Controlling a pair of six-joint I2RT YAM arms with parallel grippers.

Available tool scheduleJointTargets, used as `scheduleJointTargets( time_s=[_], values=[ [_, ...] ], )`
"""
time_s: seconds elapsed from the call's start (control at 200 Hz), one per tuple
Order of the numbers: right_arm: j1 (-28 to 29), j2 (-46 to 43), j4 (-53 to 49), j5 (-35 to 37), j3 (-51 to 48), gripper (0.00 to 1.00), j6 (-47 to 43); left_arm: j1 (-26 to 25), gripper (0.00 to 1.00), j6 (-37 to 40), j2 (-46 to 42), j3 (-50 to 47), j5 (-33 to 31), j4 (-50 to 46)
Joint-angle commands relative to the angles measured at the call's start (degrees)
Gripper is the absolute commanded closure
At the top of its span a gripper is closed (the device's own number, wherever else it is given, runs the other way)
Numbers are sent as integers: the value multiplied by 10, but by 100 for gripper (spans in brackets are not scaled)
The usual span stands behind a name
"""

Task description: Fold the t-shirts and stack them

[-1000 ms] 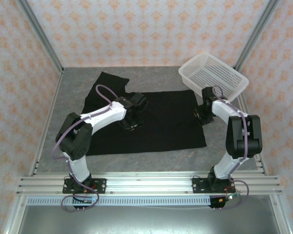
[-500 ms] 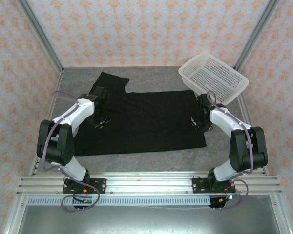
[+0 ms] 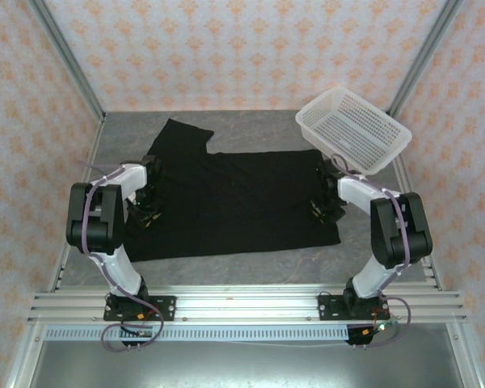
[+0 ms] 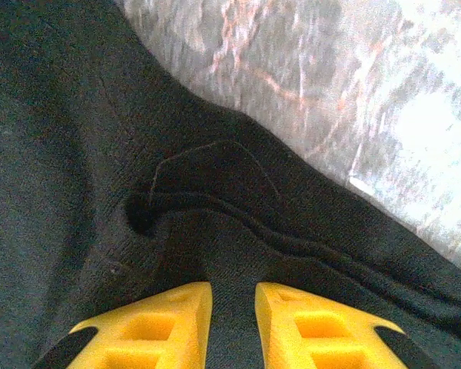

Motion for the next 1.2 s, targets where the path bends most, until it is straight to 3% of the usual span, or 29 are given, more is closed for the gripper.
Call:
scheduleJointTargets(
  time_s=[0.0,0.2,0.711,0.871,0.996,1.111,1.196],
  values=[
    [29,10,-54,13,-33,72,33,37,70,-28,12,-20,-45,-23],
    [57,29,-54,-12,-23,71,57,96,70,-19,7,-26,-49,-20],
    [130,24,-74,-69,-16,68,129,174,70,31,-3,-4,-100,-42],
    [134,-22,-142,25,39,63,108,157,69,20,-44,37,-99,-76],
    [134,-39,-134,98,100,53,49,108,61,5,-77,105,-111,-95],
    [134,7,-75,133,176,51,-80,59,56,12,-39,208,-91,-65],
    [129,59,-64,162,247,49,-157,37,54,32,35,313,-57,-45]
  ],
)
